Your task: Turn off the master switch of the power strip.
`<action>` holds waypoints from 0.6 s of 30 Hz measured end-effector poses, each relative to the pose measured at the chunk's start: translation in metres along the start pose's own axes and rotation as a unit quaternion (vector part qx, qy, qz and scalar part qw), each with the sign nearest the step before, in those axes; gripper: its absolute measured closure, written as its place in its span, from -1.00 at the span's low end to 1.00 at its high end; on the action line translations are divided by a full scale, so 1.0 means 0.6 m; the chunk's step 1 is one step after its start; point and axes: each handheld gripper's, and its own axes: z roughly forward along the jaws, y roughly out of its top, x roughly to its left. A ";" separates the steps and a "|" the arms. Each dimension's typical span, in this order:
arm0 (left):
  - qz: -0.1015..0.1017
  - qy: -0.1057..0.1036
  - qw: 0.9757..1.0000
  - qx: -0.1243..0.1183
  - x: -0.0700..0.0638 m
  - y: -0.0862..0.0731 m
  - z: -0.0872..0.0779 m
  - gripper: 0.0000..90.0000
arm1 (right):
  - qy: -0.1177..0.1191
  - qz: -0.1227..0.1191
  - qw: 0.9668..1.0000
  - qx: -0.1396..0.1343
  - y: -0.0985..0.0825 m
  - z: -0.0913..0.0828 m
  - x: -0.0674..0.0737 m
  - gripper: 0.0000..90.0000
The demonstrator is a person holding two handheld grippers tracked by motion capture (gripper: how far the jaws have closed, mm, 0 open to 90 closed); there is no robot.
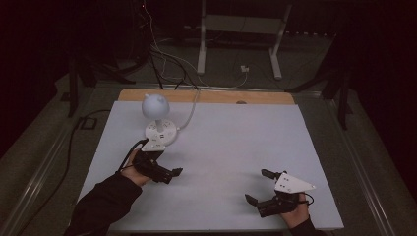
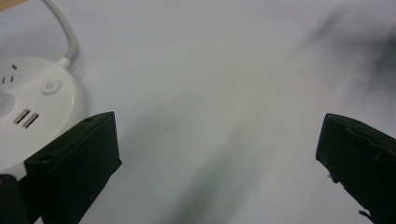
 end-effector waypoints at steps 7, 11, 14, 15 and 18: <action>0.007 -0.004 1.000 0.006 -0.005 -0.032 -0.007 -1.00 | -0.001 0.000 1.000 0.001 0.000 0.001 0.000 -1.00; 0.005 -0.007 1.000 0.007 -0.006 -0.049 -0.013 -1.00 | -0.001 0.000 1.000 0.002 0.000 0.001 0.000 -1.00; 0.006 -0.006 1.000 0.010 -0.007 -0.064 -0.019 -1.00 | -0.002 0.001 1.000 0.002 0.000 0.001 0.000 -1.00; 0.006 -0.008 1.000 0.013 -0.007 -0.069 -0.021 -1.00 | -0.002 0.001 1.000 0.003 -0.001 0.001 0.000 -1.00; 0.009 -0.005 1.000 0.016 -0.009 -0.084 -0.028 -1.00 | -0.001 -0.002 1.000 0.005 -0.001 0.002 0.000 -1.00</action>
